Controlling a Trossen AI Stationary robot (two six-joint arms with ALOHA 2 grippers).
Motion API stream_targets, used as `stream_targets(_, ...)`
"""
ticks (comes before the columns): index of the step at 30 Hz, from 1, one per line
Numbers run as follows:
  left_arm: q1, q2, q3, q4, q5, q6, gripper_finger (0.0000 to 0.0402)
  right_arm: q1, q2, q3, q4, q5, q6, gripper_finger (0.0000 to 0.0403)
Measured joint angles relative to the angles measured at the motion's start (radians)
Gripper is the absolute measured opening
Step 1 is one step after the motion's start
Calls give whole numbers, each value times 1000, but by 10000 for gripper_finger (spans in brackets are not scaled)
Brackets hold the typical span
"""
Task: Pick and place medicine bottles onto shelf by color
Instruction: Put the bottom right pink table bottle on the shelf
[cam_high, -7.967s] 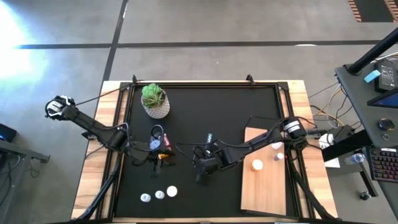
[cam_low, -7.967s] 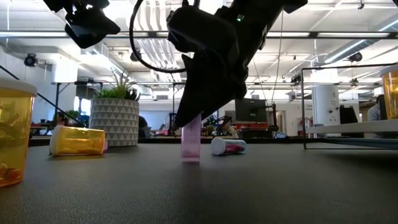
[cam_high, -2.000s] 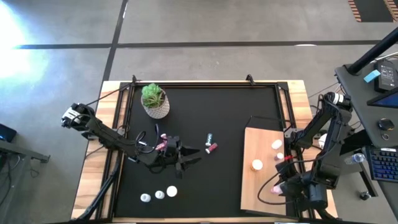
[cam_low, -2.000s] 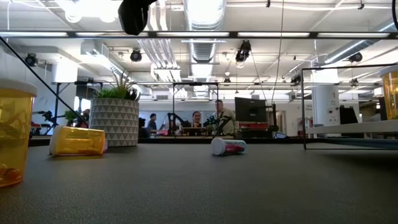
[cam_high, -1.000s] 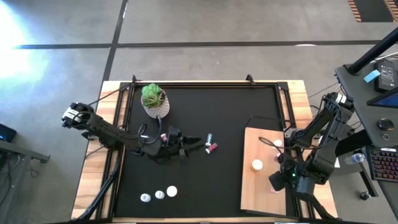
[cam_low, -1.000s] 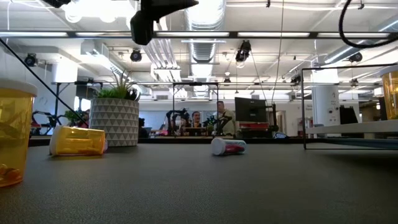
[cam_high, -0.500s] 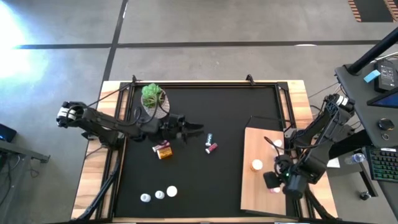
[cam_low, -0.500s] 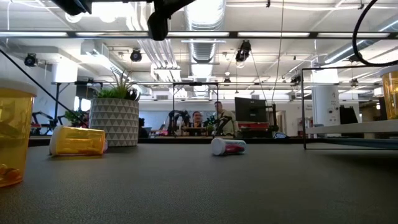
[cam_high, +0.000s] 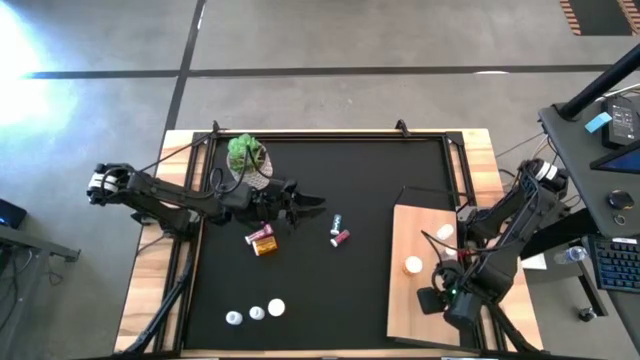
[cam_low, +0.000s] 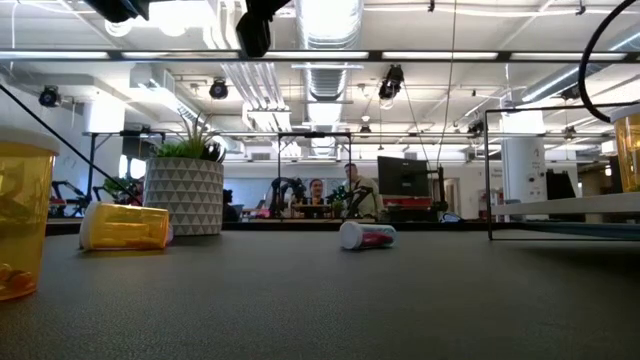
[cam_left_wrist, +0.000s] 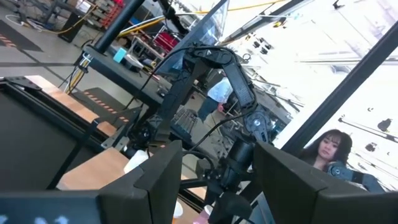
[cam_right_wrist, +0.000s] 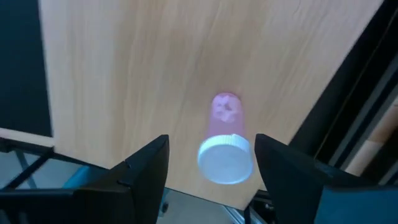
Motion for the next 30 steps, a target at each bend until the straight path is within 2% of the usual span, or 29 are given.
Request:
stream_targets(17, 0, 0, -1, 1, 6, 0, 184, 0, 3, 0, 6, -11, -32, 122)
stream_targets(22, 0, 0, -2, -3, 6, 0, 184, 1, 3, 0, 28, -51, -46, 118)
stream_targets(30, -1, 0, -2, -4, 5, -8, 184, 18, 9, -1, 78, -54, -92, 120)
